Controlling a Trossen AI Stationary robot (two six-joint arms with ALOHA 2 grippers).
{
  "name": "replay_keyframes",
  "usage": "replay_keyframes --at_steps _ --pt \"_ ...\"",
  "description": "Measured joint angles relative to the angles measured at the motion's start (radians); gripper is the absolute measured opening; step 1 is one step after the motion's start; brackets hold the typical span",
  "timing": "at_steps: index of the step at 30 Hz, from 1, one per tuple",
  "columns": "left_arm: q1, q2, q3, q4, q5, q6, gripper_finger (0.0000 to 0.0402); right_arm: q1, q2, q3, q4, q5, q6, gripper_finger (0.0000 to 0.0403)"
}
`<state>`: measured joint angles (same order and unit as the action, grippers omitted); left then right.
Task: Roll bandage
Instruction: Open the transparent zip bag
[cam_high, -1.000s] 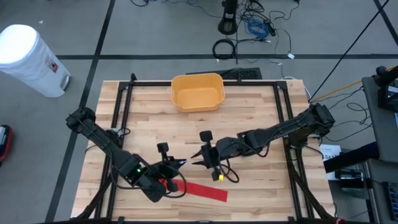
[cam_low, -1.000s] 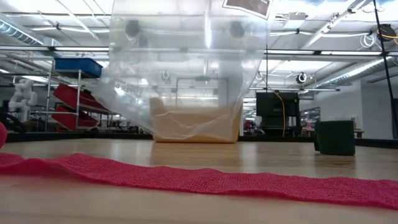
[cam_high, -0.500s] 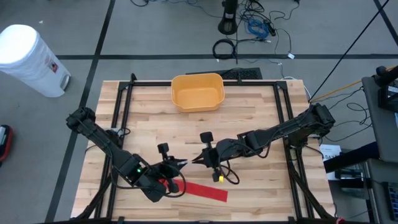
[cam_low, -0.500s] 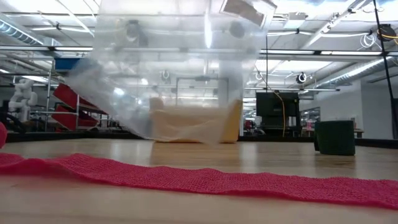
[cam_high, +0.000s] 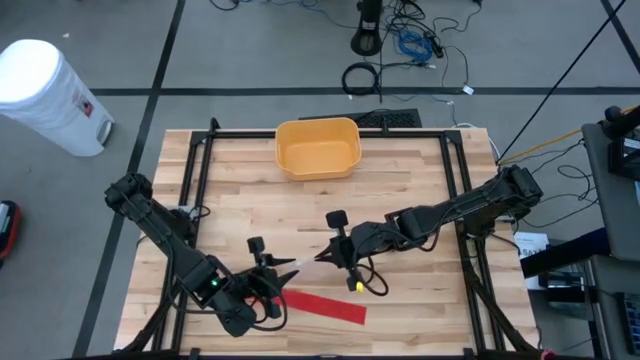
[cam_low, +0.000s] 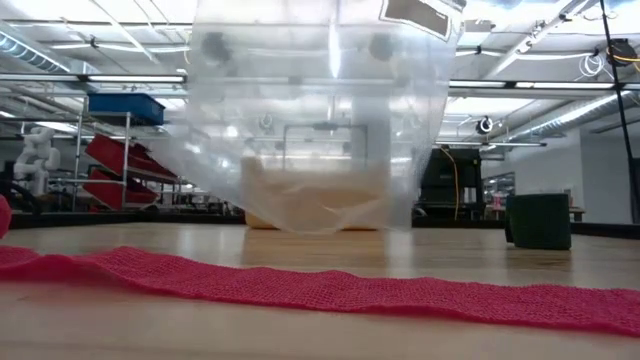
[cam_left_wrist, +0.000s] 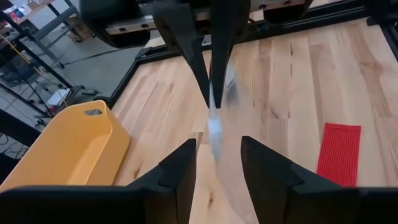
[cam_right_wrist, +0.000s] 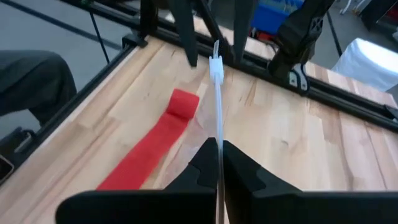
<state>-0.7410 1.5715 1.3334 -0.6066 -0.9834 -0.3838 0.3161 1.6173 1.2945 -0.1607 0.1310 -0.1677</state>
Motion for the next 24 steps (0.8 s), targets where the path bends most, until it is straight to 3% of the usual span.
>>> replay_keyframes --at_steps 24 --pt "0.001 0.000 0.000 -0.004 0.014 -0.005 0.0078 0.000 0.000 0.000 0.001 -0.001 -0.001 0.0000"
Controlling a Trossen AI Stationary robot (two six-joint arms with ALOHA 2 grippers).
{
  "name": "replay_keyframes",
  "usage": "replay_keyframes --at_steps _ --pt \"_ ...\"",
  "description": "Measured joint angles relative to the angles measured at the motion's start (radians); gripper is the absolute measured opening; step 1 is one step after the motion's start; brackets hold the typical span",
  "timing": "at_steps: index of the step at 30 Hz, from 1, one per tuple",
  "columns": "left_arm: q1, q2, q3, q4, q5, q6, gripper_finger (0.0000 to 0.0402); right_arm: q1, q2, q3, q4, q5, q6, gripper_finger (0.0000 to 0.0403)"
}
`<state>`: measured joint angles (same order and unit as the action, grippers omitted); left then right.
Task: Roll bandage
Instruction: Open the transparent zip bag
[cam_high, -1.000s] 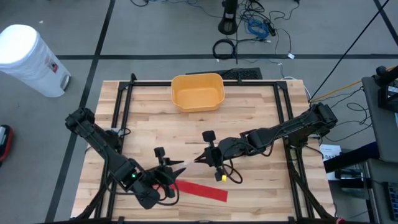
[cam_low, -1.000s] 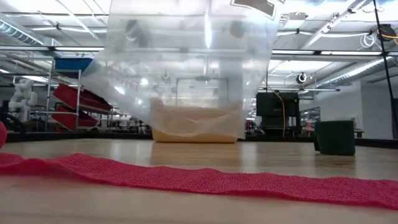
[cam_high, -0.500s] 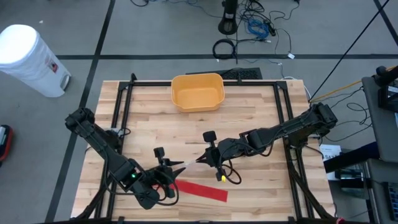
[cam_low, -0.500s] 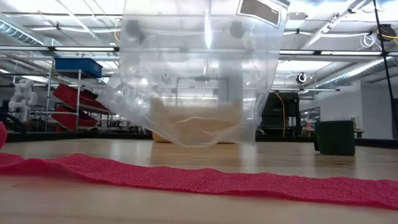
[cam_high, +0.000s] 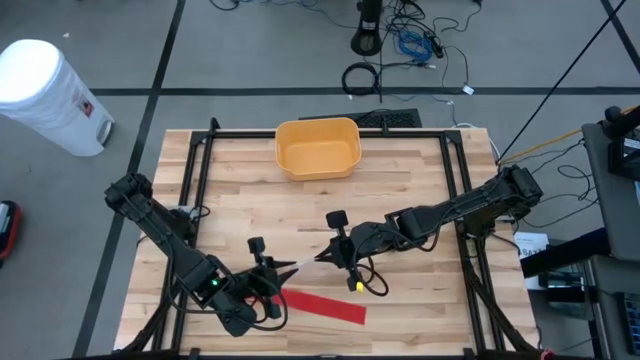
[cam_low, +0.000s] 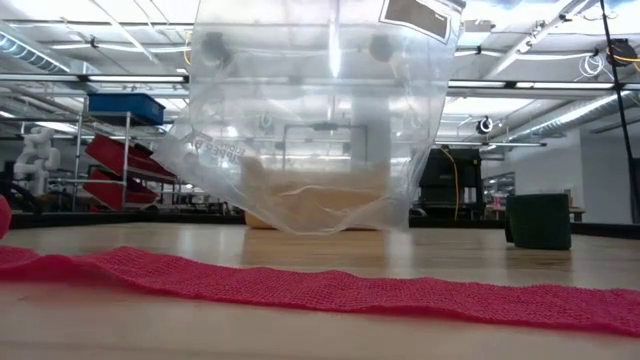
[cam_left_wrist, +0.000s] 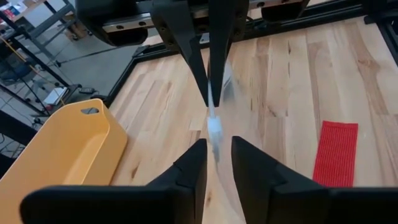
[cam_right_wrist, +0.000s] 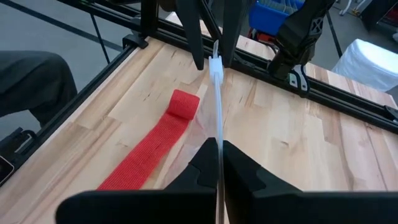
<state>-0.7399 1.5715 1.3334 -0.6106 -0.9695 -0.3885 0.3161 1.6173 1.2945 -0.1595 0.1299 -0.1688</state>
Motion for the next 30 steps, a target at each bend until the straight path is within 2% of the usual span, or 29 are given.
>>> replay_keyframes --at_steps 12,18,30 --pt "0.000 0.000 0.000 -0.004 0.010 -0.003 0.0024 0.000 0.000 0.000 0.001 0.000 -0.008 0.0000" --pt "0.008 0.000 0.000 -0.008 0.076 -0.027 0.0020 0.000 0.000 0.000 0.001 -0.001 -0.008 0.0000" --pt "0.026 0.000 0.000 -0.031 0.079 -0.050 0.0020 0.000 0.000 -0.001 0.000 0.001 -0.011 0.0000"
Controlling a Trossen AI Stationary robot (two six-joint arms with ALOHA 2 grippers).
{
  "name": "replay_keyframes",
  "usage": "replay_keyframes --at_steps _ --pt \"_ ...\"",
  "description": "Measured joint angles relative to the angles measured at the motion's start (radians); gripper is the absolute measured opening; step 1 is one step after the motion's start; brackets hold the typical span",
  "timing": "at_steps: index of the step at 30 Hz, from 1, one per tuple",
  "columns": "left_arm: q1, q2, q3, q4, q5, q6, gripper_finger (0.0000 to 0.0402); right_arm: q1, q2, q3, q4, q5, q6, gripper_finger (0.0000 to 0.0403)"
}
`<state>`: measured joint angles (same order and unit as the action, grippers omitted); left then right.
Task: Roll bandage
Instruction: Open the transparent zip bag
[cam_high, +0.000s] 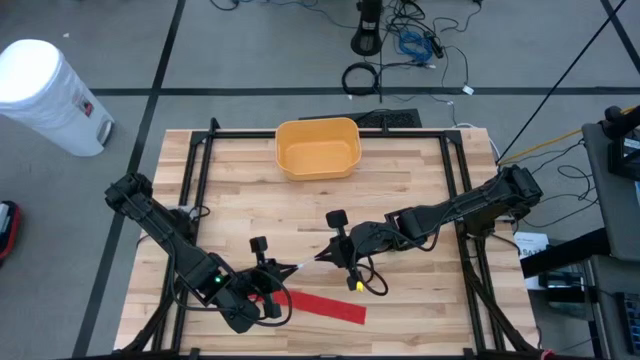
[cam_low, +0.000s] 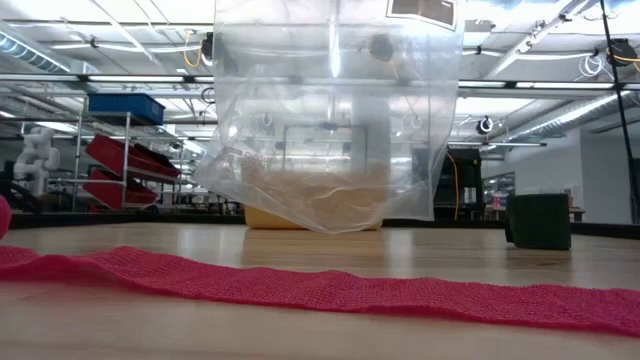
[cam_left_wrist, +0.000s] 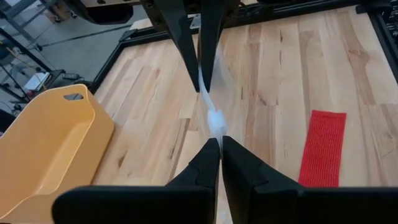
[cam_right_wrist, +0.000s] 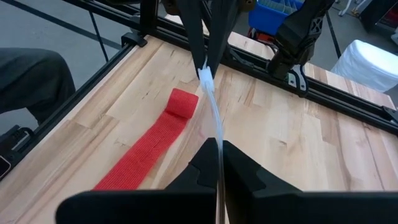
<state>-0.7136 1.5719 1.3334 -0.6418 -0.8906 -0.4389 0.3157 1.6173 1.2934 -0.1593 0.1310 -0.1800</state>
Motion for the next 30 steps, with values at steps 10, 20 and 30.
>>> replay_keyframes --at_steps 10,20,30 --pt "0.014 0.000 0.000 -0.007 0.000 0.030 0.0008 0.000 0.000 0.000 0.000 0.000 -0.004 0.0000" --pt "0.013 0.001 0.000 -0.005 -0.002 0.037 0.0002 0.010 0.000 0.000 -0.002 -0.003 -0.051 0.0022" --pt "0.014 0.001 0.000 -0.021 -0.004 0.037 0.0001 0.019 -0.014 0.002 0.141 -0.007 -0.121 0.0131"
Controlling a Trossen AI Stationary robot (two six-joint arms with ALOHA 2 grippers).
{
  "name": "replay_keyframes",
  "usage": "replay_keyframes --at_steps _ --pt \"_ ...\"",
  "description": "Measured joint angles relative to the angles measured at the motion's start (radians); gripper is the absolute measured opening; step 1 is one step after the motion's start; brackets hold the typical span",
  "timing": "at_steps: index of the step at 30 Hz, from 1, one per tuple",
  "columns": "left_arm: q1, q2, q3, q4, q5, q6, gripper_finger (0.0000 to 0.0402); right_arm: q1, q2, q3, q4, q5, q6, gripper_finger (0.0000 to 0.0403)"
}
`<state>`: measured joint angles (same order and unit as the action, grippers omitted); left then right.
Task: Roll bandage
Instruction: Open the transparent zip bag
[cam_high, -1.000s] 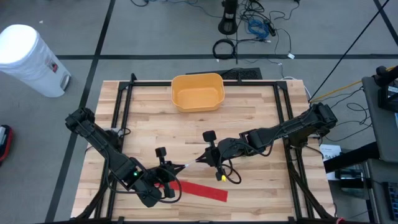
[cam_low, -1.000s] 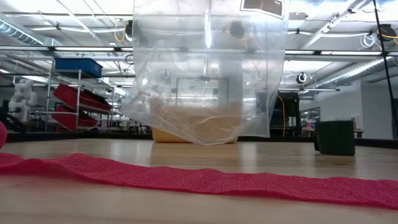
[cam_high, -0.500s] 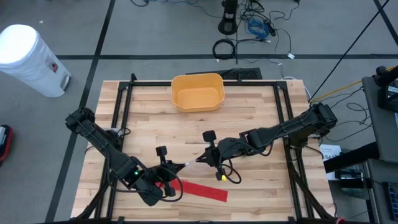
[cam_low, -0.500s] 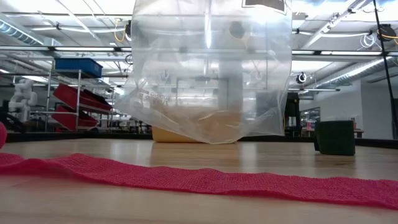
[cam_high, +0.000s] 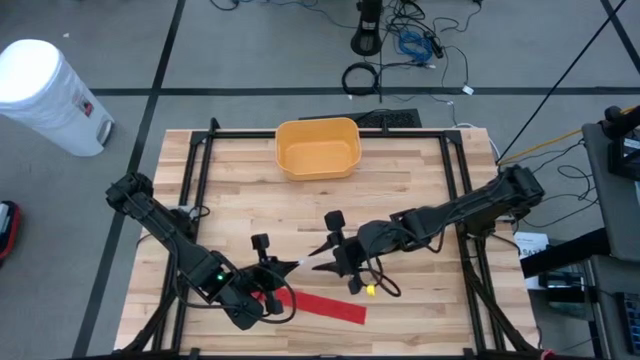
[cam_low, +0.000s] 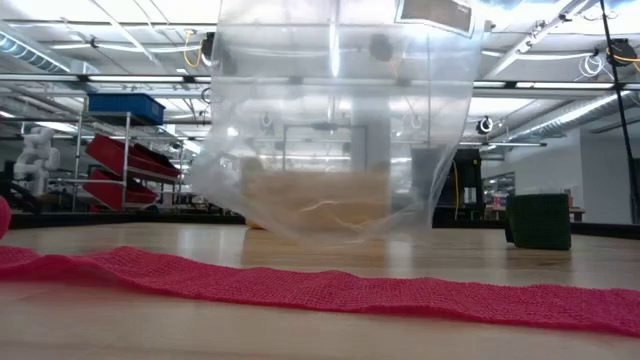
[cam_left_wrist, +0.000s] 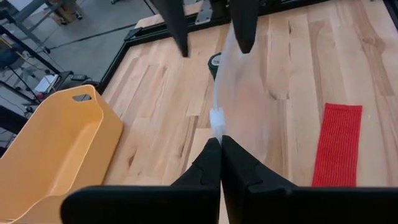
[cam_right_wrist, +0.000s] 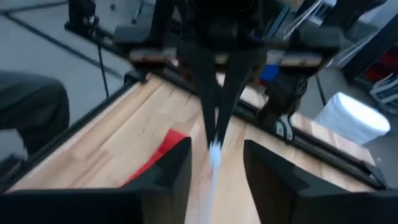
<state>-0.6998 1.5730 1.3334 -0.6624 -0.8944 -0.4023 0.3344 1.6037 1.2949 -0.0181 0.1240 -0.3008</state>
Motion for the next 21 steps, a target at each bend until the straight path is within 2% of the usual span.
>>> replay_keyframes --at_steps 8,21 --pt "0.000 0.000 0.000 0.003 0.000 0.017 0.0000 -0.007 0.068 0.000 0.076 0.000 0.027 0.0155" --pt "0.000 0.000 0.000 0.001 0.000 0.020 0.0000 -0.033 0.125 0.000 0.143 0.001 0.077 0.0147"
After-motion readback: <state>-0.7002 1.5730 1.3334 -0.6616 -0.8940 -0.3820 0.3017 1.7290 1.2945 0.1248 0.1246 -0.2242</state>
